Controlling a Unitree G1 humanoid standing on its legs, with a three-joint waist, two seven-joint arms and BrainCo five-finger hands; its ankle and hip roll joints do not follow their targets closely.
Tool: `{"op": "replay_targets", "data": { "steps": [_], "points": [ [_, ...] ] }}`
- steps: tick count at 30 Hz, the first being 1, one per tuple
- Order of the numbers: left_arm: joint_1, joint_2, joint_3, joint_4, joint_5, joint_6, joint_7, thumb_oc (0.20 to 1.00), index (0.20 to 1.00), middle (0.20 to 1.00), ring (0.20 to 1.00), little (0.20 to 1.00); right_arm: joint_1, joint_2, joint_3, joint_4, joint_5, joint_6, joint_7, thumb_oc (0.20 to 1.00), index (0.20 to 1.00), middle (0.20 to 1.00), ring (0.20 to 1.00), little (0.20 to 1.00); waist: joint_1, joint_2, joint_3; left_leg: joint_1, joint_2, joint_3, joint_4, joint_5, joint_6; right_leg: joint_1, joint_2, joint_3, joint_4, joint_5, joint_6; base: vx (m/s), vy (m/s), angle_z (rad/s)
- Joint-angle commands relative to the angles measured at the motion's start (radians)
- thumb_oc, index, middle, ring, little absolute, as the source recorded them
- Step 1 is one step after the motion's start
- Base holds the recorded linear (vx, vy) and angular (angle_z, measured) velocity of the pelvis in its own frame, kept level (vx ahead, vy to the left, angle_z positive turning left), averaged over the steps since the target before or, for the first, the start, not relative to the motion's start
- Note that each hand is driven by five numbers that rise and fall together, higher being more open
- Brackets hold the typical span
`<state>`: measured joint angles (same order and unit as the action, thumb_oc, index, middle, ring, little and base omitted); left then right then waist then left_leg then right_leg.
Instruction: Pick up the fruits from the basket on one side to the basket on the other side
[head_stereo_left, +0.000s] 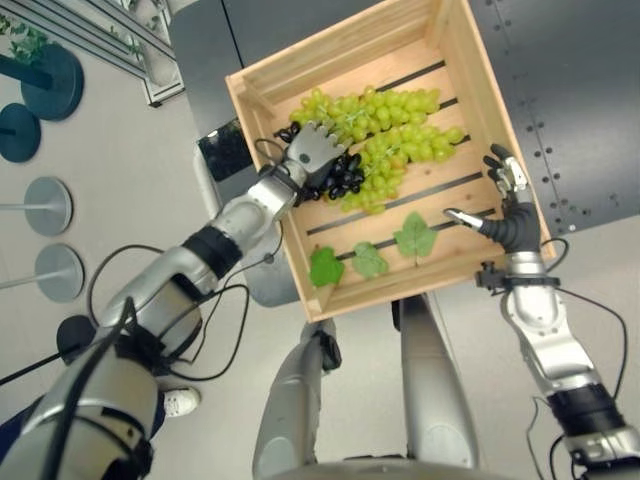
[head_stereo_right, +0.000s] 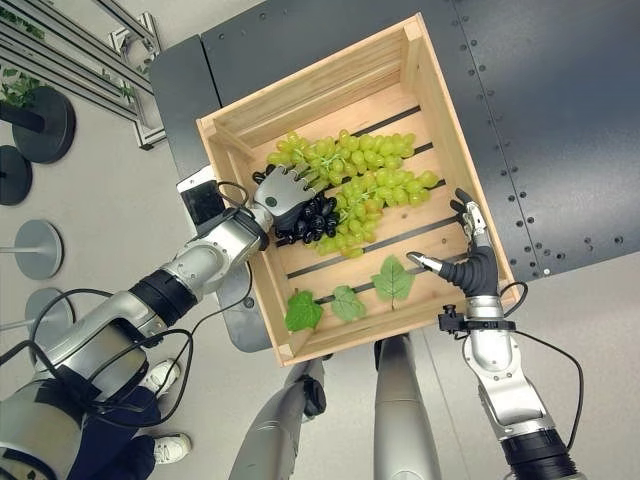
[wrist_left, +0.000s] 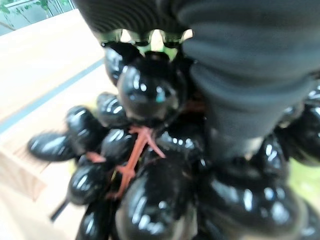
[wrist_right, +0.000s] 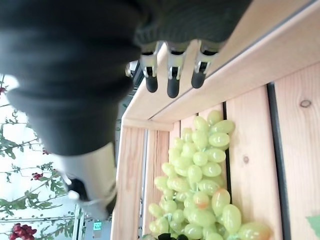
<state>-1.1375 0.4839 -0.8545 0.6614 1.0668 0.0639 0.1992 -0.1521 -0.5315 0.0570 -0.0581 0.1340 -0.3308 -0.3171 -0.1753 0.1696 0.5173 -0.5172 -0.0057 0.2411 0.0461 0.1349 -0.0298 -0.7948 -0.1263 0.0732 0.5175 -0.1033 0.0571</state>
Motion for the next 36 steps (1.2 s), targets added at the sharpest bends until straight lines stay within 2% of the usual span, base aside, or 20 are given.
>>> {"op": "replay_targets", "data": {
  "steps": [1,7,20,24,27,28,34,36],
  "points": [
    [-0.02,-0.042,-0.004,0.16,0.048,0.019,-0.029,0.2,0.2,0.2,0.2,0.2,0.023,-0.036,-0.019,-0.092,0.035,-0.078,-0.015,1.0,1.0,1.0,1.0,1.0,-0.043,0.012,0.003,-0.001,0.055,-0.022,0.147,-0.149,-0.049,0.084,0.029,-0.043,-0.205,0.093,0.065,-0.01,-0.013,-0.05],
    [0.001,-0.041,-0.006,0.155,0.068,0.024,-0.039,0.2,0.2,0.2,0.2,0.2,0.025,-0.036,-0.021,-0.098,0.036,-0.078,-0.021,1.0,1.0,1.0,1.0,1.0,-0.041,0.012,0.003,-0.02,0.059,-0.017,0.155,-0.143,-0.049,0.068,0.032,-0.038,-0.208,0.105,0.062,-0.01,-0.009,-0.05],
    [-0.014,-0.101,0.001,0.179,0.04,0.032,-0.028,0.2,0.2,0.2,0.2,0.2,0.002,-0.037,0.007,-0.078,0.051,-0.078,-0.016,1.0,1.0,1.0,1.0,1.0,-0.043,0.02,0.003,-0.003,0.059,-0.025,0.161,-0.15,-0.051,0.094,0.027,-0.049,-0.203,0.095,0.061,0.0,0.0,0.0],
    [0.032,-0.115,0.098,0.097,-0.078,0.037,-0.002,0.2,0.2,0.2,0.2,0.2,0.011,-0.033,0.004,-0.069,0.063,-0.072,-0.004,1.0,1.0,1.0,1.0,1.0,-0.032,0.026,0.003,0.029,0.055,-0.037,0.159,-0.148,-0.051,0.133,0.021,-0.06,-0.203,0.09,0.058,-0.01,-0.014,0.03],
    [0.089,0.035,0.2,-0.037,-0.166,0.011,0.018,0.2,0.2,0.2,0.2,0.2,0.053,-0.037,-0.029,-0.068,0.055,-0.061,0.006,1.0,1.0,1.0,1.0,1.0,-0.02,0.044,0.003,0.067,0.048,-0.048,0.149,-0.144,-0.052,0.173,0.012,-0.066,-0.205,0.088,0.057,-0.01,0.002,0.03],
    [0.154,0.065,0.237,-0.092,-0.174,0.005,0.04,0.2,0.2,0.2,0.2,0.2,0.064,-0.029,-0.024,-0.066,0.049,-0.058,0.009,1.0,1.0,1.0,1.0,1.0,-0.016,0.046,0.003,0.082,0.043,-0.051,0.14,-0.136,-0.051,0.189,0.01,-0.069,-0.209,0.095,0.055,0.0,0.0,0.0],
    [0.221,0.127,0.308,-0.177,-0.183,-0.014,0.062,0.2,0.2,0.2,0.2,0.2,0.083,-0.036,-0.011,-0.026,0.039,-0.041,0.03,1.0,1.0,1.0,1.0,1.0,-0.001,0.046,-0.016,0.135,0.031,-0.065,0.121,-0.131,-0.053,0.252,-0.003,-0.084,-0.223,0.092,0.056,0.02,-0.002,0.16],
    [0.233,0.166,0.339,-0.236,-0.205,-0.03,0.067,0.2,0.2,0.2,0.2,0.2,0.08,-0.038,0.006,-0.003,0.039,-0.026,0.051,1.0,1.0,1.0,1.0,1.0,0.015,0.051,-0.035,0.169,0.027,-0.074,0.109,-0.134,-0.055,0.29,-0.01,-0.092,-0.233,0.085,0.06,0.06,0.024,0.04]
  ]
}}
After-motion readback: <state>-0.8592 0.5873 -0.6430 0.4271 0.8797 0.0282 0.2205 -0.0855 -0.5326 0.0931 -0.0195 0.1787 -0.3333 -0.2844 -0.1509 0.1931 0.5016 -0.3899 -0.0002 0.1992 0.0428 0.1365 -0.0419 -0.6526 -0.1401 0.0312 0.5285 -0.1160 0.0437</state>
